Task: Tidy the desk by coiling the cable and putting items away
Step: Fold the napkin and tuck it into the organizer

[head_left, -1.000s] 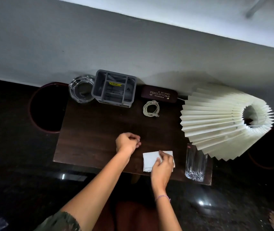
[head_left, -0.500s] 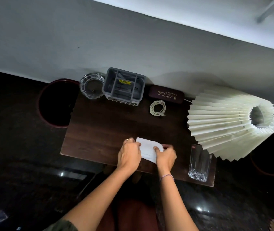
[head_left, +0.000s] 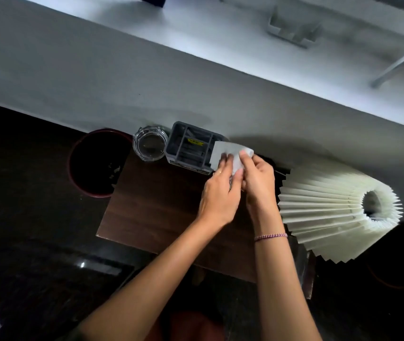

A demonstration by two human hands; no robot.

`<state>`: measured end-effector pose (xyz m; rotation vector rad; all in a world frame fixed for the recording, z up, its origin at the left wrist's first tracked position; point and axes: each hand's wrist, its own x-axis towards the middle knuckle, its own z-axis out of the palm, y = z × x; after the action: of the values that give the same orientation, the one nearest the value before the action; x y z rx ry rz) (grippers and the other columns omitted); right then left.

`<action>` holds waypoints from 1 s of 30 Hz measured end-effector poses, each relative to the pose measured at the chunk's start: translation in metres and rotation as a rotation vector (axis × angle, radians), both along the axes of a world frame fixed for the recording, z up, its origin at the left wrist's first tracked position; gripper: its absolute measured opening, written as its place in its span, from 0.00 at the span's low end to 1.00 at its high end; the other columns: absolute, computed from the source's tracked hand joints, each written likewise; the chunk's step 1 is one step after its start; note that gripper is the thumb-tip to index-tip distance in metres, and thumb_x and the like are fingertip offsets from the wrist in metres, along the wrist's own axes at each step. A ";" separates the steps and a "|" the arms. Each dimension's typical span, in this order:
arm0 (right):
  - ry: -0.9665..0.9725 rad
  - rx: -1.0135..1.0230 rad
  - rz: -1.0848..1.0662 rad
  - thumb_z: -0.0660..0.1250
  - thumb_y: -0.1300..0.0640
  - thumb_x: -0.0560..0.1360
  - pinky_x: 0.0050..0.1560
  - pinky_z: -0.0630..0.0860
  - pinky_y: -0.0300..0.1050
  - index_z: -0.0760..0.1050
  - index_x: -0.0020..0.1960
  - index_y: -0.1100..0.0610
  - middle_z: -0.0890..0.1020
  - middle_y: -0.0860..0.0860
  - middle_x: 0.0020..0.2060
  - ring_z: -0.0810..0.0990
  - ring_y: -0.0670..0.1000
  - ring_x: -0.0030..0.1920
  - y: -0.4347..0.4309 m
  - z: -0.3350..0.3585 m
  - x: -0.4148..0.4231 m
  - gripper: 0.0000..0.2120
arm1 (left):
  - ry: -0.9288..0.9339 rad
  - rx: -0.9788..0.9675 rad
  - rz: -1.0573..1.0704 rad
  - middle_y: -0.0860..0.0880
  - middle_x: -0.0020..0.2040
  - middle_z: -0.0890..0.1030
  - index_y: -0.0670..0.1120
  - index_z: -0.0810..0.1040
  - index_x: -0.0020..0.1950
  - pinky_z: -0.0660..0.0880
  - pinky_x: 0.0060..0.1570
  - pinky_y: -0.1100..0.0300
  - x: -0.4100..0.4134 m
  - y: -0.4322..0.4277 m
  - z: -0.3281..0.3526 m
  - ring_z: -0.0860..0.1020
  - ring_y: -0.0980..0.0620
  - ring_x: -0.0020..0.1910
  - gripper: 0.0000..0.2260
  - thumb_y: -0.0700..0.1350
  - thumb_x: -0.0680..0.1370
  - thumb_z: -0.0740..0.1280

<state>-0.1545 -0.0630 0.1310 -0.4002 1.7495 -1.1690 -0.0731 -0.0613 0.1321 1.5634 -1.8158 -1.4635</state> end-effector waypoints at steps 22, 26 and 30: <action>-0.079 0.057 0.059 0.59 0.62 0.77 0.62 0.74 0.55 0.73 0.60 0.66 0.79 0.62 0.57 0.78 0.58 0.57 -0.069 -0.012 0.010 0.14 | -0.058 0.260 0.218 0.38 0.61 0.77 0.39 0.76 0.60 0.69 0.57 0.53 0.007 -0.091 -0.004 0.74 0.41 0.60 0.21 0.51 0.80 0.52; -0.194 0.062 0.028 0.56 0.64 0.79 0.43 0.81 0.44 0.72 0.57 0.66 0.78 0.60 0.50 0.79 0.55 0.47 -0.066 -0.013 0.004 0.11 | -0.034 0.338 0.213 0.38 0.61 0.77 0.39 0.75 0.62 0.70 0.63 0.52 0.010 -0.096 -0.005 0.74 0.41 0.61 0.23 0.53 0.78 0.53; -0.217 0.084 0.028 0.55 0.63 0.79 0.34 0.79 0.40 0.74 0.47 0.62 0.80 0.56 0.40 0.80 0.50 0.37 -0.067 -0.016 -0.004 0.09 | 0.063 0.392 0.253 0.34 0.58 0.79 0.39 0.79 0.55 0.72 0.62 0.43 0.011 -0.104 -0.009 0.77 0.37 0.59 0.34 0.64 0.65 0.54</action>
<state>-0.1587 -0.1299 0.1154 -0.2367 1.5928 -1.0732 -0.0624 -0.1656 0.1230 1.8211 -1.2895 -1.7921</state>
